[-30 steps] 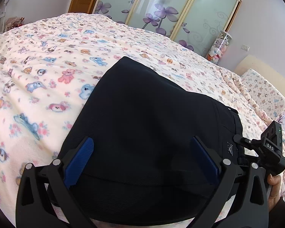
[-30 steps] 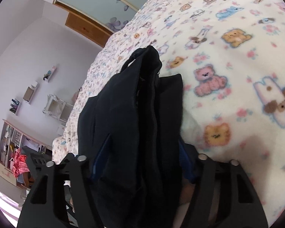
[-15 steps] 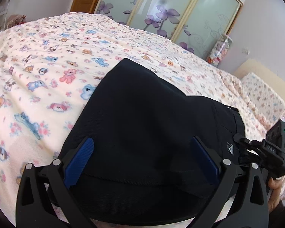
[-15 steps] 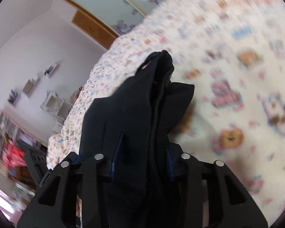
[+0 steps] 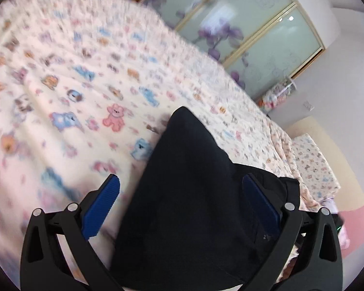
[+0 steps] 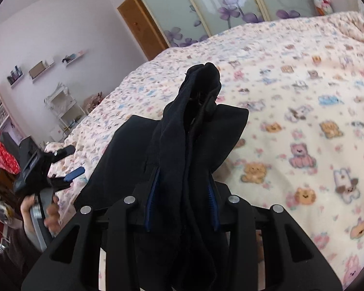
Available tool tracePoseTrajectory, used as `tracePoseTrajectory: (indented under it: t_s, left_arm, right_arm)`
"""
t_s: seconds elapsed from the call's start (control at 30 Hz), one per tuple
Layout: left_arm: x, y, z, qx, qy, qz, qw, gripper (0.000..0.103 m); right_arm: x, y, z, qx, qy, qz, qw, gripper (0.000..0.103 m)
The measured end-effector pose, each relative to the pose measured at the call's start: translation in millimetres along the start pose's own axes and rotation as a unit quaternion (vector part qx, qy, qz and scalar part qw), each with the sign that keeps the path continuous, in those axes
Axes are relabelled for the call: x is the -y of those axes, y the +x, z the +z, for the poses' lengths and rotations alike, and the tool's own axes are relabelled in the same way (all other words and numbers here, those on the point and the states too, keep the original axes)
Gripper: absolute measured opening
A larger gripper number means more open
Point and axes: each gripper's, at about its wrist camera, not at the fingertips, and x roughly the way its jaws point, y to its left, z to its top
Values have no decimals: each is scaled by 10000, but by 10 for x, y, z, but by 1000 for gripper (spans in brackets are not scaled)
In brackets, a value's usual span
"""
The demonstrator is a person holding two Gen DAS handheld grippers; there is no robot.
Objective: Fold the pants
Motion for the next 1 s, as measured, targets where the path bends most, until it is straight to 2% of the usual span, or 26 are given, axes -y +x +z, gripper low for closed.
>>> tracePoseTrajectory:
  t_s: [0.1,0.13,0.2,0.3,0.37,0.53,0.6,0.63,0.7,0.73,0.8,0.93,1.0]
  left_arm:
    - [-118,322,219,-940,-23,83,9955,99]
    - [-133,380,236,-1094,-43,59,9940,98]
    - [-130,503,255,-1438,-37,-214,9894,92]
    - [-75,618,239,-1695,74,-444,9845,89]
    - [-26,693,219,-1802,214,-381,9827,88]
    - [53,696,158,-1749,247,-344,9837,64]
    - [82,678,146,-1707,349,-213,9845,49]
    - [97,672,137,-1683,402,-92,9849,45]
    - [94,650,106,-1622,410,-38,9859,28]
    - [100,635,97,-1563,416,-10,9868,24]
    - [133,608,76,-1478,523,36,9876,14]
    - [369,522,12,-1225,1097,313,9859,11]
    - [462,455,22,-1083,1129,188,9875,10]
  right_arm:
    - [27,10,5,-8,47,29,10000,36]
    - [43,15,9,-17,89,44,9999,36]
    - [67,17,7,-36,145,56,9999,36]
    - [111,27,1,-75,231,73,9997,36]
    - [133,28,-23,-95,327,83,9994,36]
    - [283,78,-58,-236,678,51,9974,41]
    - [338,102,-95,-305,844,16,9960,51]
    - [374,124,-110,-365,944,7,9949,52]
    - [422,155,-145,-417,1068,33,9934,54]
    - [438,161,-160,-408,1103,54,9930,53]
    - [432,149,-166,-359,1121,78,9930,43]
    - [451,43,-124,-77,1463,503,9879,32]
    - [476,-14,-99,74,1664,747,9832,29]
